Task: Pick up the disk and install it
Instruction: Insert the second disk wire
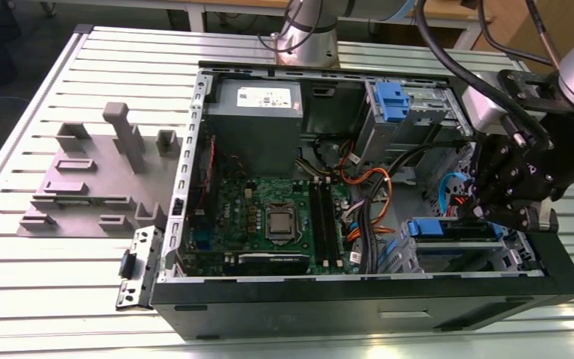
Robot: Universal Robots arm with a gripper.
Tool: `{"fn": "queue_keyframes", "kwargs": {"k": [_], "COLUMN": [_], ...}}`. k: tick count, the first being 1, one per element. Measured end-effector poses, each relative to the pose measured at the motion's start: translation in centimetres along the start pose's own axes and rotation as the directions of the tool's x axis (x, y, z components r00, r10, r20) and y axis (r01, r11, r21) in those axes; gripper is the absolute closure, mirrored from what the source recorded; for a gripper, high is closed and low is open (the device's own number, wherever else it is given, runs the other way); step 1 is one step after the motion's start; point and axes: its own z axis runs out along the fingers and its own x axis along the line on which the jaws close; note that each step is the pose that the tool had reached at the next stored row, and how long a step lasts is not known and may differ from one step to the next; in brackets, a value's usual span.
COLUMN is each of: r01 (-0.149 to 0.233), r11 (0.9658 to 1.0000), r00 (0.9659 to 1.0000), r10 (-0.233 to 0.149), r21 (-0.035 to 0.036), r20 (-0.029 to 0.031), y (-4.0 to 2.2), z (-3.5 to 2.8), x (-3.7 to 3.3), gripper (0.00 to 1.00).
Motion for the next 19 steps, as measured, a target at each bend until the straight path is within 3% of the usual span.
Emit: {"fn": "queue_keyframes", "kwargs": {"k": [4, 13, 15, 19], "r01": [0.0, 0.0, 0.0, 0.0], "r11": [1.0, 1.0, 1.0, 1.0], "r00": [1.0, 1.0, 1.0, 1.0], "r10": [0.0, 0.0, 0.0, 0.0], "r21": [-0.0003, -0.0015, -0.0015, -0.0014], "r20": [-0.0003, -0.0001, -0.0005, -0.0022], "y": [0.01, 0.06, 0.1, 0.23], "z": [-0.19, -1.45, -1.63, -1.65], "x": [-0.01, -0.26, -0.59, -2.0], "gripper": [0.89, 0.89, 0.89, 0.89]}}
